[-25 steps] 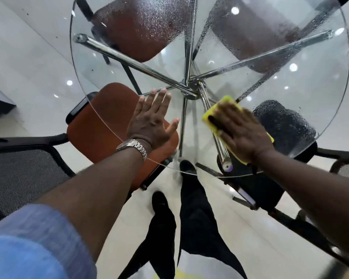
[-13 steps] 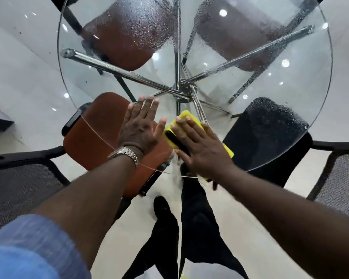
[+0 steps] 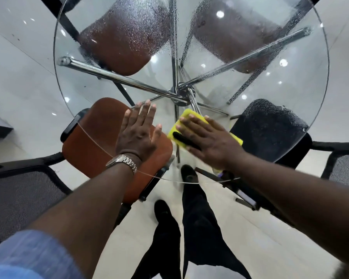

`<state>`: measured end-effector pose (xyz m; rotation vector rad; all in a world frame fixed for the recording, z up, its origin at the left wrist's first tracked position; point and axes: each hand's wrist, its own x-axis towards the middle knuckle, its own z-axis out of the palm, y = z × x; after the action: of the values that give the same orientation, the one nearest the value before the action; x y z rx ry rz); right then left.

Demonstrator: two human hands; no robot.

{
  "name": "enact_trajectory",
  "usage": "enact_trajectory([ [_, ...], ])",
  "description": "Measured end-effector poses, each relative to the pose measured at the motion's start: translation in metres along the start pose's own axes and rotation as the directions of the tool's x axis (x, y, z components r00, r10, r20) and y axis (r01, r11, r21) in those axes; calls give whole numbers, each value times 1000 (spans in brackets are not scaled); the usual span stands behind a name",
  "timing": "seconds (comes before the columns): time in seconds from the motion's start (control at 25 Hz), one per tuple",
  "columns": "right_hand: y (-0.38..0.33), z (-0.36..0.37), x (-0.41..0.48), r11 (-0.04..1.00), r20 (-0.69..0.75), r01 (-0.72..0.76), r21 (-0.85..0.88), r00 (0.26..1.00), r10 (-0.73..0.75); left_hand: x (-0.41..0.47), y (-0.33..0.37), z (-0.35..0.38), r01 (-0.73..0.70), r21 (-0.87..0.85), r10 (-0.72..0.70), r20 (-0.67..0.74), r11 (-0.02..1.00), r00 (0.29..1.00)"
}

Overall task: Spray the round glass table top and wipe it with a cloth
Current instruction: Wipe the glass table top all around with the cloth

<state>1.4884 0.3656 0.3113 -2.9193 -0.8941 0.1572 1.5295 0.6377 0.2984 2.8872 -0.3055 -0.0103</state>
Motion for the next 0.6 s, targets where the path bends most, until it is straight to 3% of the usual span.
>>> enact_trajectory([
  [0.04, 23, -1, -8, 996, -6, -92, 11, 996, 92, 0, 0, 0, 2, 1, -2, 6, 1000, 1000],
  [0.08, 37, 1, -20, 951, -33, -301, 67, 952, 304, 0, 1, 0, 4, 10, -4, 12, 1000, 1000],
  [0.16, 27, 8, -41, 686, -54, -712, 151, 687, 725, -1, 1, -3, 2, 27, -2, 21, 1000, 1000],
  [0.2, 10, 13, -42, 594, -78, -789, 155, 590, 804, -1, 0, -4, 1, 27, -2, 28, 1000, 1000],
  [0.24, -7, 17, -39, 593, -99, -794, 134, 585, 805, -2, 0, -5, -3, 23, 2, 38, 1000, 999],
  [0.28, -16, 15, -30, 690, -88, -716, 109, 684, 724, -1, 1, -4, -7, 20, 6, 40, 1000, 999],
  [0.36, -3, 3, -6, 954, -24, -296, 48, 955, 297, -1, 1, -1, -3, 24, 3, 23, 1000, 1000],
  [0.4, 16, -5, 7, 997, -1, -82, 9, 997, 82, 0, 0, 1, -4, 26, 4, 11, 1000, 1000],
  [0.44, 35, -12, 17, 1000, 18, -2, -11, 1000, 2, -1, -1, 2, -5, 26, 5, 5, 1000, 1000],
  [0.48, 54, -13, 24, 997, 13, -81, 9, 997, 81, -2, -1, 2, -4, 29, 4, -1, 1000, 1000],
  [0.52, 61, -11, 28, 951, -22, -302, 68, 952, 304, -1, 0, 2, -2, 33, 2, -5, 999, 1000],
  [0.6, 36, -4, 31, 643, -57, -746, 176, 644, 763, 0, 2, -1, 1, 24, -1, 2, 1000, 1000],
])
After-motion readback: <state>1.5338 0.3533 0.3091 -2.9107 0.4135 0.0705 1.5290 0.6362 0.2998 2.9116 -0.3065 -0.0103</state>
